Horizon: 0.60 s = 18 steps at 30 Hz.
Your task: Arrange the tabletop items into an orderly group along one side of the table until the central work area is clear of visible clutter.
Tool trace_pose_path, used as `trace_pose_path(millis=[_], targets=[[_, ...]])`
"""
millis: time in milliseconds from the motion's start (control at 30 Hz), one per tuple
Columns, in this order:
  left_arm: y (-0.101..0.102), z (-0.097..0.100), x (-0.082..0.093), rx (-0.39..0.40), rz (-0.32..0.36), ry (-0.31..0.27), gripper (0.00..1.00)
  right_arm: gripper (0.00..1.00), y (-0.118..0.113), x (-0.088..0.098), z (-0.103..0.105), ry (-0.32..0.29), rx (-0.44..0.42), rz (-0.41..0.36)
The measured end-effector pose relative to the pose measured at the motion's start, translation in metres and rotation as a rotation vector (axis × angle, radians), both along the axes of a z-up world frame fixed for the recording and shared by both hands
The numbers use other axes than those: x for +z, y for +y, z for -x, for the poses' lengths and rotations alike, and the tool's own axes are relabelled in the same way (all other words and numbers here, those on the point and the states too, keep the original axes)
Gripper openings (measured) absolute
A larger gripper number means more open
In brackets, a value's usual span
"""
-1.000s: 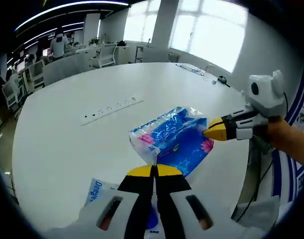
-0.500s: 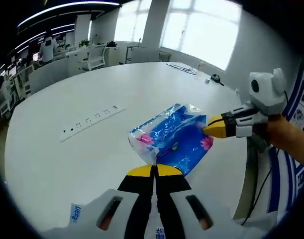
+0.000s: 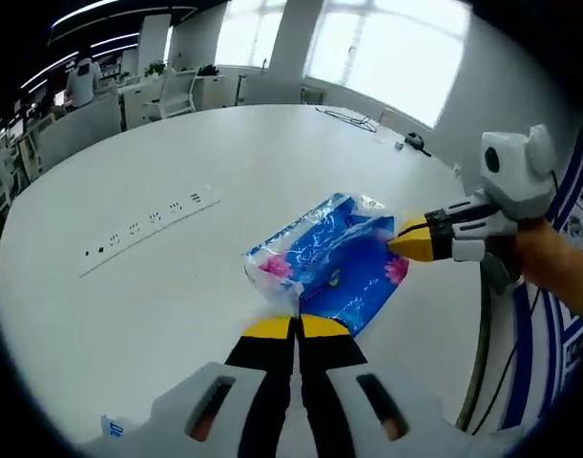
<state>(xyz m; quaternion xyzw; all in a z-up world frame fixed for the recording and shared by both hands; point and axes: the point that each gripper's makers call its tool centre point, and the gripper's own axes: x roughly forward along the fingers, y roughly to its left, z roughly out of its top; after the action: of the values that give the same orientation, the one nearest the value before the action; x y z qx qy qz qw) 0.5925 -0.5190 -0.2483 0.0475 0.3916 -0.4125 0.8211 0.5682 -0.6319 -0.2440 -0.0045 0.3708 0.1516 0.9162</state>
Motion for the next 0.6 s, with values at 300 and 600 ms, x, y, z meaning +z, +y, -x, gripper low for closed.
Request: trace_pose_path(millis=[300,600], targets=[[-0.012,-0.010,-0.038,0.010,-0.032,0.047,0.00,0.00,-0.012,-0.041,-0.011,0.054,-0.010,-0.017],[-0.014,-0.013,-0.065,0.036,-0.044,0.070,0.00,0.00,-0.015,-0.064,-0.017,0.074,-0.011,-0.026]])
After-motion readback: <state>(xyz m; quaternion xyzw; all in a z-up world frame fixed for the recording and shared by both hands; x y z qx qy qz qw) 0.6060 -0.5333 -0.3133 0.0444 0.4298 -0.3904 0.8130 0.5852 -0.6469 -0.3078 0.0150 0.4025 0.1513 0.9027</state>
